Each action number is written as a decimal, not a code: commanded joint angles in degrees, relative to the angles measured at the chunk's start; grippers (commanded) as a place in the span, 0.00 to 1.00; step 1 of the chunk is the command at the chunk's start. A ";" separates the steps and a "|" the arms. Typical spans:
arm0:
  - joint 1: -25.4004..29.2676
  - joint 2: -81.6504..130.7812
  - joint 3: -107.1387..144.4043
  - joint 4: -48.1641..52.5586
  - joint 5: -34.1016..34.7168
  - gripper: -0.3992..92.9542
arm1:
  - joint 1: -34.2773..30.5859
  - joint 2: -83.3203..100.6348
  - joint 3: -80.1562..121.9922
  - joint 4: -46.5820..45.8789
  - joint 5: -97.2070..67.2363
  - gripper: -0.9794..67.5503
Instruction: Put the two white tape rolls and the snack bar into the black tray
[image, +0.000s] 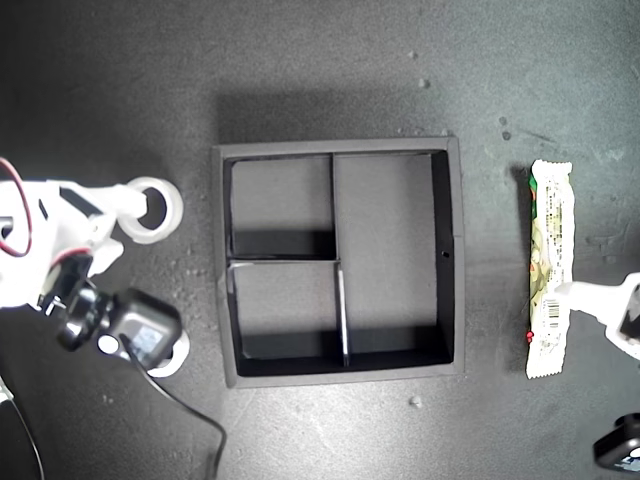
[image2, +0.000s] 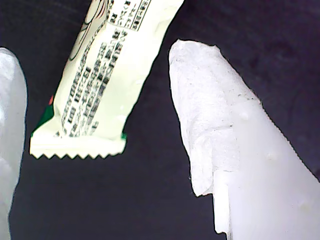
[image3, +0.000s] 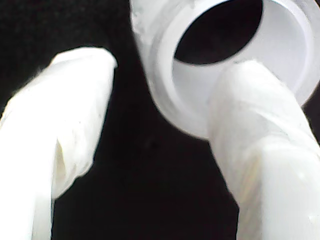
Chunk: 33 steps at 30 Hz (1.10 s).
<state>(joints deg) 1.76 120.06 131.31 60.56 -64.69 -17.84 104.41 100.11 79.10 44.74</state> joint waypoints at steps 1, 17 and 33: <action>-0.79 -2.90 -0.97 -1.85 1.32 0.17 | -0.44 0.26 0.35 -0.88 0.18 0.31; -2.72 -14.85 -5.36 -3.16 2.46 0.04 | 1.05 0.26 12.39 -11.87 -9.58 0.31; -0.79 -2.99 -31.29 20.39 9.23 0.04 | 6.77 -2.29 28.30 -36.65 -15.64 0.28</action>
<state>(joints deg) 0.88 117.33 107.75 79.19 -56.43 -11.07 103.18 128.41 46.05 45.26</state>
